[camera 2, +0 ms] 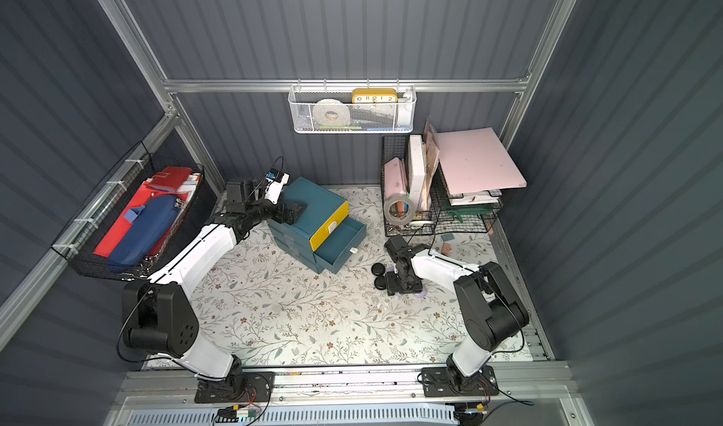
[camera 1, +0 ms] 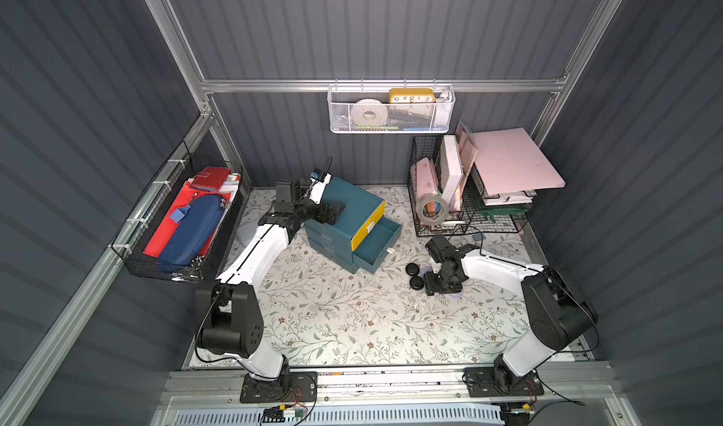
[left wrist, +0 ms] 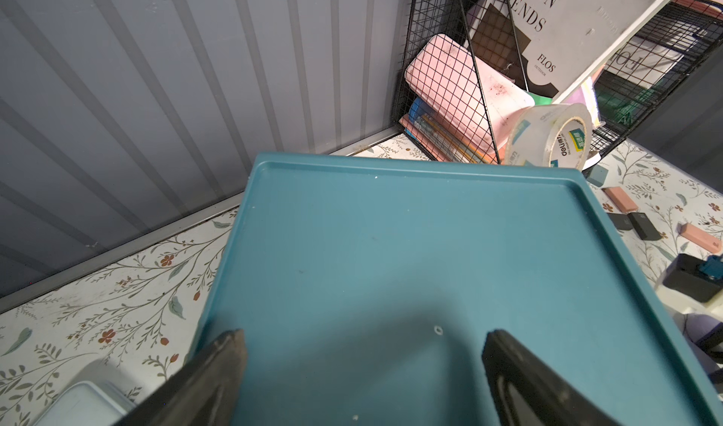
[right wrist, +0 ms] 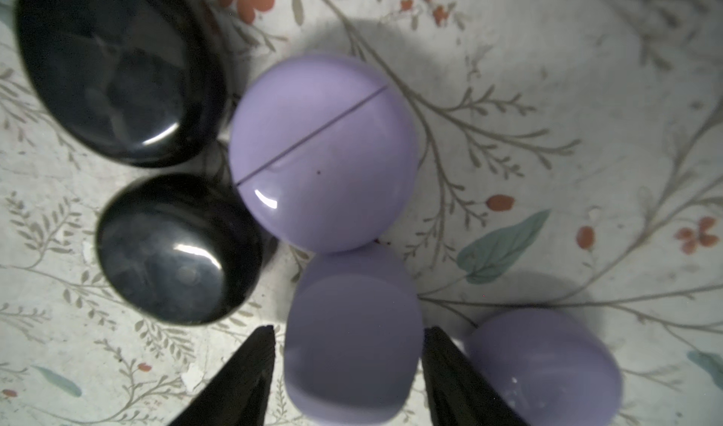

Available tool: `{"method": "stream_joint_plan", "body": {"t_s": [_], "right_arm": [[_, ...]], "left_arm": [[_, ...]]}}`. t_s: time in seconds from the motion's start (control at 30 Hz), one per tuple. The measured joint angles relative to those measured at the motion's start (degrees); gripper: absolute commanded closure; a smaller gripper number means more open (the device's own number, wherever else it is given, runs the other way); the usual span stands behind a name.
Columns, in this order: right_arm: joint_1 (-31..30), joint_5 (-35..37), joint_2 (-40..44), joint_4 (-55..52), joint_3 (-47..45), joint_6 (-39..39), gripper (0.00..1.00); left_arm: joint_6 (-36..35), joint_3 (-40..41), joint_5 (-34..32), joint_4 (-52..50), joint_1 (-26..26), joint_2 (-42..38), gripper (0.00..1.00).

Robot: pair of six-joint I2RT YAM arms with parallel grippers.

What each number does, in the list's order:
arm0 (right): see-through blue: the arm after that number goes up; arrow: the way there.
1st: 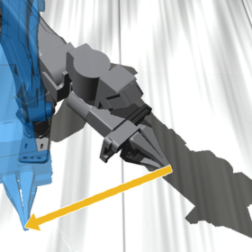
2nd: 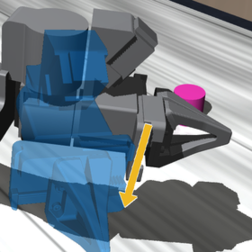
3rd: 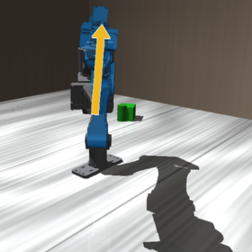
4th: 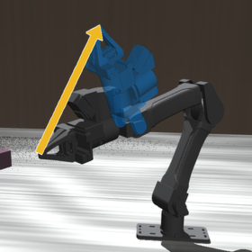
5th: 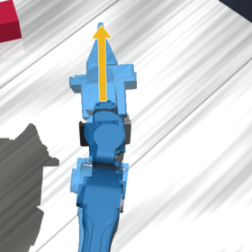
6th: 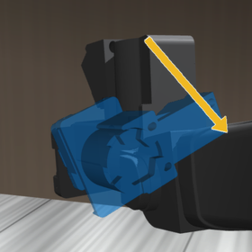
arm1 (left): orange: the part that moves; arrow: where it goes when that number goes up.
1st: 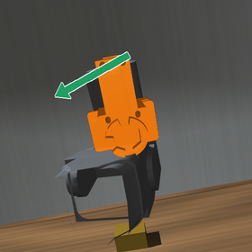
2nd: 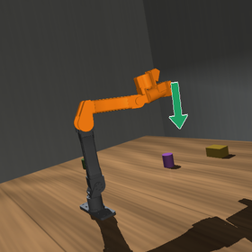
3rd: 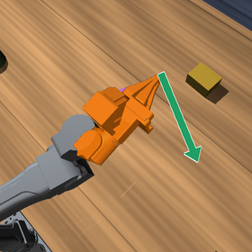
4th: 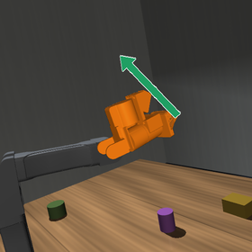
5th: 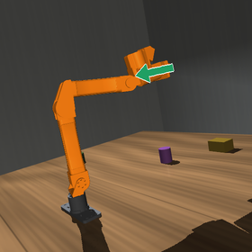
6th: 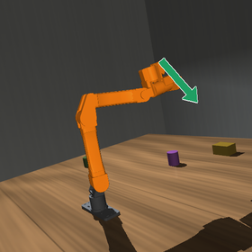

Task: Put the bluetooth earphones in the drawer according to color
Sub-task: Pick up the Bluetooth earphone from the center of the board, then place the bluetooth earphone in the drawer.

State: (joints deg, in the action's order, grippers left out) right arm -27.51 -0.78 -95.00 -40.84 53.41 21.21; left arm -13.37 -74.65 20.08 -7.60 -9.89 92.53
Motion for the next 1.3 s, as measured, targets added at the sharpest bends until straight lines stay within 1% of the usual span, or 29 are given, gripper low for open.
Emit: {"method": "stream_joint_plan", "body": {"t_s": [0.07, 0.23, 0.3, 0.5, 0.6, 0.63, 0.73, 0.9, 1.13, 1.3], "right_arm": [[0.00, -0.09, -0.55, 0.15, 0.11, 0.04, 0.42], [-0.09, -0.11, -0.68, 0.24, 0.22, 0.13, 0.42], [-0.11, -0.07, -0.76, 0.20, 0.31, 0.13, 0.45], [-0.13, 0.04, -1.22, 0.39, 0.79, 0.68, 0.64], [-0.15, 0.02, -1.27, 0.50, 0.81, 0.61, 0.75], [-0.15, 0.02, -1.27, 0.50, 0.81, 0.61, 0.79], [-0.15, 0.13, -1.27, 0.48, 0.83, 0.66, 0.99], [-0.22, 1.51, 0.11, 0.39, 0.83, 0.87, 1.00], [-0.22, 3.48, 9.75, 1.55, 2.54, 0.09, 1.00], [-0.33, 3.41, 12.83, 4.83, 6.56, -1.33, 1.00]], "left_arm": [[0.00, 0.00, 0.02, 0.02, 0.00, 0.00, 0.01], [0.00, 0.00, -0.17, 0.04, -0.17, 0.00, 0.01], [0.00, 0.00, -0.26, 0.04, -0.22, 0.02, 0.01], [0.00, -0.04, -0.26, 0.17, -0.22, 0.11, 0.01], [0.00, -0.07, -0.24, 0.17, -0.22, 0.15, 0.01], [0.00, -0.09, -0.22, 0.17, -0.22, 0.17, 0.01], [0.00, -0.09, -0.24, 0.17, -0.22, 0.20, 0.01], [0.00, -0.11, -0.22, 0.20, -0.22, 0.22, 0.01], [0.00, -0.11, -0.24, 0.22, -0.22, 0.22, 0.01], [0.00, -0.11, -0.24, 0.22, -0.22, 0.22, 0.01]]}}
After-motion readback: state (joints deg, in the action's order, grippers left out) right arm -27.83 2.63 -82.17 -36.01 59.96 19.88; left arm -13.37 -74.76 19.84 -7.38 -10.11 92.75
